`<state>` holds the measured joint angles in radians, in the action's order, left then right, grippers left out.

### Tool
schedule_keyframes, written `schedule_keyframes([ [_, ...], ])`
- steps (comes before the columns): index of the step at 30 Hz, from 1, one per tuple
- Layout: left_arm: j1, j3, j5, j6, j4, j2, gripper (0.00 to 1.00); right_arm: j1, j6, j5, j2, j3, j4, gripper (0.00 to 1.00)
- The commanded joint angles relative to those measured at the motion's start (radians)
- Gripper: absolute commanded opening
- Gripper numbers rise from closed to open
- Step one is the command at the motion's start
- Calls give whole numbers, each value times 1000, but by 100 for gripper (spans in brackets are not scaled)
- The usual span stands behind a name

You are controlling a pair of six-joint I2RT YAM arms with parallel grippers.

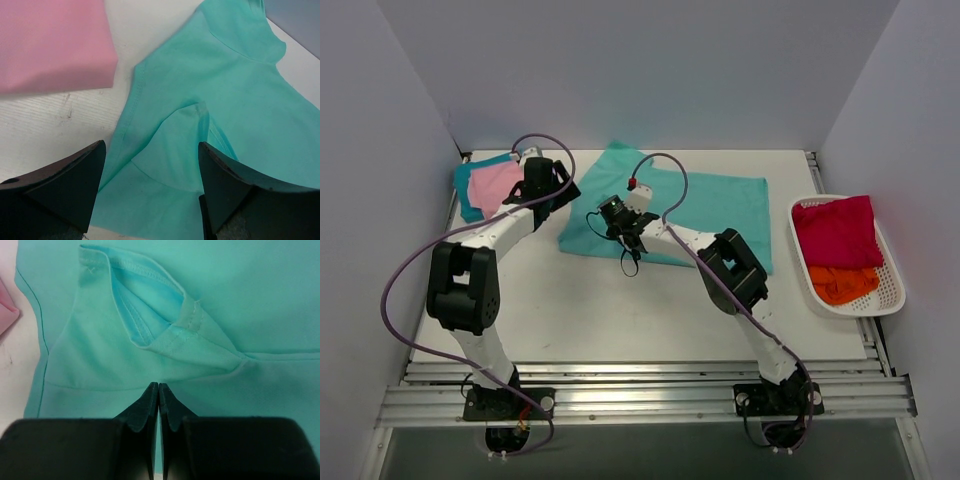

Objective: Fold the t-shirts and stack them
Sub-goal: Fold the tshirt

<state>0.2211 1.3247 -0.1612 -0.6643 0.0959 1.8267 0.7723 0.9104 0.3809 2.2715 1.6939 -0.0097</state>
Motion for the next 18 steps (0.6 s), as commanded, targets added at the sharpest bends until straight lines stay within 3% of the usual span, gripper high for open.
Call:
schedule_keyframes([
  [1,-5,-1,3,29,-54,-38,83,-24,-10,36,6,36,-29,0],
  [18,-19,-30,23,48,-76,-50,82,-206,-27,-91,164,124,54,0],
])
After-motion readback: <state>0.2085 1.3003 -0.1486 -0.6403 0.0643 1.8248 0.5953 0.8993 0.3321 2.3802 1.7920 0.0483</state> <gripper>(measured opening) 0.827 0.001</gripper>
